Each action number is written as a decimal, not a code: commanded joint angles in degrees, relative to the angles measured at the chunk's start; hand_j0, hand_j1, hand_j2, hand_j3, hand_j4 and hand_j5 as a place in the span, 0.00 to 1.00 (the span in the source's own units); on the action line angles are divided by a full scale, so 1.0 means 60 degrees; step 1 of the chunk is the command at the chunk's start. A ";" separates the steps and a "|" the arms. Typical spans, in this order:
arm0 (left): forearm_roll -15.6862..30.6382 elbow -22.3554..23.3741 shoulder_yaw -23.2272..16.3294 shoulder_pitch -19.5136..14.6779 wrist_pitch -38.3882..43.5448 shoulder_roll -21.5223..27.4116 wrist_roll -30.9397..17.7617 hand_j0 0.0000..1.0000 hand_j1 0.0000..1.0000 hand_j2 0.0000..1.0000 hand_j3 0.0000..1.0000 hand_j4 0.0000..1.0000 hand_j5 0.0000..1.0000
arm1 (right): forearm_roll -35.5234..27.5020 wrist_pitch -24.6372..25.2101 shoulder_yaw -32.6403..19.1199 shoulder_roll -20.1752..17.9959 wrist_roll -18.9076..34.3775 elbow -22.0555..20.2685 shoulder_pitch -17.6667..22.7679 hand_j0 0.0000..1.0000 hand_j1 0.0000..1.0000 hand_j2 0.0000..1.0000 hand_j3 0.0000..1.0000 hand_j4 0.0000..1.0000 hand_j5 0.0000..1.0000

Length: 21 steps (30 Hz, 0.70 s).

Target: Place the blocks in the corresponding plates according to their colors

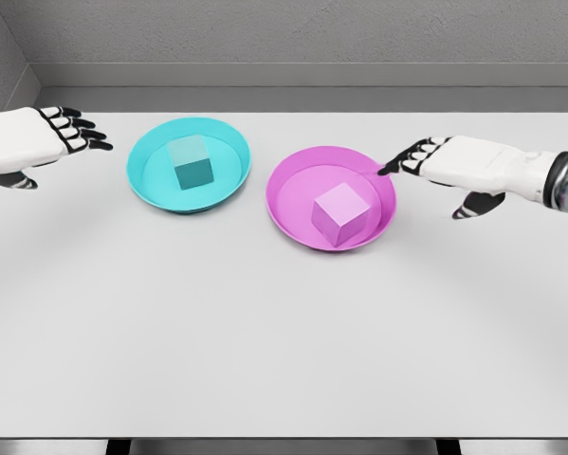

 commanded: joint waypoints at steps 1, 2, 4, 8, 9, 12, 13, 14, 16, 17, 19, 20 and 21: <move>0.0061 -0.0037 0.0025 0.0001 0.0009 0.0029 0.0006 1.00 1.00 1.00 1.00 1.00 1.00 | -0.0055 -0.0757 -0.0629 -0.0540 -0.0005 0.0002 0.0103 1.00 1.00 1.00 1.00 1.00 1.00; 0.0047 -0.0037 0.0025 0.0001 0.0009 0.0029 0.0006 1.00 1.00 1.00 1.00 1.00 1.00 | -0.0055 -0.0933 -0.1141 -0.0555 -0.0005 0.0002 0.0629 1.00 1.00 1.00 1.00 1.00 1.00; 0.0046 -0.0037 0.0025 0.0015 0.0009 0.0029 0.0006 1.00 1.00 1.00 1.00 1.00 1.00 | -0.0055 -0.1152 -0.1348 -0.0642 -0.0005 0.0002 0.0938 1.00 1.00 1.00 1.00 1.00 1.00; 0.0061 -0.0037 0.0025 0.0059 0.0009 0.0029 0.0006 1.00 1.00 1.00 1.00 1.00 1.00 | -0.0055 -0.1622 -0.1538 -0.0921 -0.0005 0.0031 0.1407 1.00 1.00 1.00 1.00 1.00 1.00; 0.0061 -0.0037 0.0039 0.0059 0.0009 0.0029 0.0006 1.00 1.00 1.00 1.00 1.00 1.00 | -0.0055 -0.1680 -0.1728 -0.0936 -0.0005 0.0031 0.1583 1.00 1.00 1.00 1.00 1.00 1.00; 0.0061 -0.0037 0.0025 0.0059 0.0009 0.0029 0.0006 1.00 1.00 1.00 1.00 1.00 1.00 | -0.0055 -0.1856 -0.2168 -0.1009 -0.0005 0.0031 0.1935 1.00 1.00 1.00 1.00 1.00 1.00; 0.0061 -0.0037 0.0025 0.0059 0.0009 0.0029 0.0006 1.00 1.00 1.00 1.00 1.00 1.00 | -0.0055 -0.1856 -0.2168 -0.1024 -0.0005 0.0031 0.1949 1.00 1.00 1.00 1.00 1.00 1.00; 0.0061 -0.0037 0.0025 0.0059 0.0009 0.0029 0.0006 1.00 1.00 1.00 1.00 1.00 1.00 | -0.0055 -0.1871 -0.2183 -0.1053 -0.0005 0.0031 0.1949 1.00 1.00 1.00 1.00 1.00 1.00; 0.0061 -0.0037 0.0025 0.0059 0.0009 0.0029 0.0006 1.00 1.00 1.00 1.00 1.00 1.00 | -0.0055 -0.1871 -0.2183 -0.1053 -0.0005 0.0031 0.1979 1.00 1.00 1.00 1.00 1.00 1.00; 0.0061 -0.0037 0.0025 0.0059 0.0009 0.0029 0.0006 1.00 1.00 1.00 1.00 1.00 1.00 | -0.0055 -0.1871 -0.2183 -0.1053 -0.0005 0.0031 0.2008 1.00 1.00 1.00 1.00 1.00 1.00; 0.0061 -0.0037 0.0025 0.0059 0.0009 0.0029 0.0006 1.00 1.00 1.00 1.00 1.00 1.00 | -0.0055 -0.1856 -0.2183 -0.1053 -0.0005 0.0046 0.2023 1.00 1.00 1.00 1.00 1.00 1.00; 0.0061 -0.0037 0.0025 0.0059 0.0009 0.0029 0.0006 1.00 1.00 1.00 1.00 1.00 1.00 | -0.0055 -0.1856 -0.2183 -0.1053 -0.0005 0.0046 0.2023 1.00 1.00 1.00 1.00 1.00 1.00; 0.0047 -0.0038 0.0025 0.0059 0.0009 0.0029 0.0006 1.00 1.00 1.00 1.00 1.00 1.00 | -0.0055 -0.1827 -0.2168 -0.1053 -0.0005 0.0046 0.2023 1.00 1.00 1.00 1.00 1.00 1.00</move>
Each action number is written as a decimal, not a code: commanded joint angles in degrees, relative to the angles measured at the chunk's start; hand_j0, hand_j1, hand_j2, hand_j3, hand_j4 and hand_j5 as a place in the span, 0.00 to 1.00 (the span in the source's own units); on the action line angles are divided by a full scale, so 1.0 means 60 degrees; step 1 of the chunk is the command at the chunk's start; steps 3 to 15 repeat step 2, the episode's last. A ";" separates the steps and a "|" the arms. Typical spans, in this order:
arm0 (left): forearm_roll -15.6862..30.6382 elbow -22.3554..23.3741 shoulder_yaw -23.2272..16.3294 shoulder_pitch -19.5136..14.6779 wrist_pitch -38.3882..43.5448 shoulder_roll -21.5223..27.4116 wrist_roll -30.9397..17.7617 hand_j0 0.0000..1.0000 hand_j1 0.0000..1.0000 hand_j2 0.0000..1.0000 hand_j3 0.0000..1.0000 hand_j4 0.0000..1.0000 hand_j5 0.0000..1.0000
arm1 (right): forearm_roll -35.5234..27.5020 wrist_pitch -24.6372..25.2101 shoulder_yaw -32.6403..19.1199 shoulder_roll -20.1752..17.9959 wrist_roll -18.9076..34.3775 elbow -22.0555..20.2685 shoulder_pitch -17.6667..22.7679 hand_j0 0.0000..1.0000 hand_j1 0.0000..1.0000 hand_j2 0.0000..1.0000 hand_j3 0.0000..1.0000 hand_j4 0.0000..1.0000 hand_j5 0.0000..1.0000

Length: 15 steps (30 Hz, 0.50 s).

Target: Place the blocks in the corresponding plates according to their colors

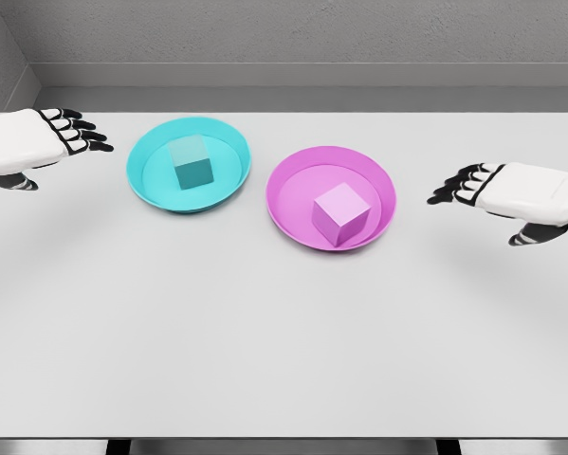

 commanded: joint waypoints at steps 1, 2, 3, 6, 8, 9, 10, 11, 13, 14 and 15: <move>0.0036 -0.0011 0.0012 0.0000 0.0009 0.0010 0.0005 1.00 1.00 1.00 1.00 1.00 1.00 | -0.0035 0.0034 -0.0007 -0.0007 -0.0004 0.0015 0.0000 1.00 1.00 1.00 1.00 1.00 1.00; 0.0036 -0.0055 0.0012 0.0000 0.0009 0.0010 0.0005 1.00 1.00 1.00 1.00 1.00 1.00 | -0.0035 0.0034 -0.0007 -0.0007 -0.0004 0.0015 0.0000 1.00 1.00 1.00 1.00 1.00 1.00; 0.0036 -0.0055 0.0012 0.0000 0.0009 0.0010 0.0005 1.00 1.00 1.00 1.00 1.00 1.00 | -0.0035 0.0034 -0.0007 -0.0007 -0.0004 0.0015 0.0000 1.00 1.00 1.00 1.00 1.00 1.00; 0.0036 -0.0055 0.0012 0.0000 0.0009 0.0010 0.0005 1.00 1.00 1.00 1.00 1.00 1.00 | -0.0035 0.0034 -0.0007 -0.0007 -0.0004 0.0015 0.0000 1.00 1.00 1.00 1.00 1.00 1.00; 0.0036 -0.0055 0.0012 0.0000 0.0009 0.0010 0.0005 1.00 1.00 1.00 1.00 1.00 1.00 | -0.0035 0.0034 -0.0007 -0.0007 -0.0004 0.0015 0.0000 1.00 1.00 1.00 1.00 1.00 1.00; 0.0036 -0.0055 0.0012 0.0000 0.0009 0.0010 0.0005 1.00 1.00 1.00 1.00 1.00 1.00 | -0.0035 0.0034 -0.0007 -0.0007 -0.0004 0.0015 0.0000 1.00 1.00 1.00 1.00 1.00 1.00; 0.0036 -0.0055 0.0012 0.0000 0.0009 0.0010 0.0005 1.00 1.00 1.00 1.00 1.00 1.00 | -0.0035 0.0034 -0.0007 -0.0007 -0.0004 0.0015 0.0000 1.00 1.00 1.00 1.00 1.00 1.00; 0.0036 -0.0055 0.0012 0.0000 0.0009 0.0010 0.0005 1.00 1.00 1.00 1.00 1.00 1.00 | -0.0035 0.0034 -0.0007 -0.0007 -0.0004 0.0015 0.0000 1.00 1.00 1.00 1.00 1.00 1.00; 0.0036 -0.0055 0.0012 0.0000 0.0009 0.0010 0.0005 1.00 1.00 1.00 1.00 1.00 1.00 | -0.0035 0.0034 -0.0007 -0.0007 -0.0004 0.0015 0.0000 1.00 1.00 1.00 1.00 1.00 1.00; 0.0036 -0.0055 0.0012 0.0000 0.0009 0.0010 0.0005 1.00 1.00 1.00 1.00 1.00 1.00 | -0.0035 0.0034 -0.0007 -0.0007 -0.0004 0.0015 0.0000 1.00 1.00 1.00 1.00 1.00 1.00; 0.0036 -0.0055 0.0012 0.0000 0.0009 0.0010 0.0005 1.00 1.00 1.00 1.00 1.00 1.00 | -0.0035 0.0034 -0.0007 -0.0007 -0.0004 0.0015 0.0000 1.00 1.00 1.00 1.00 1.00 1.00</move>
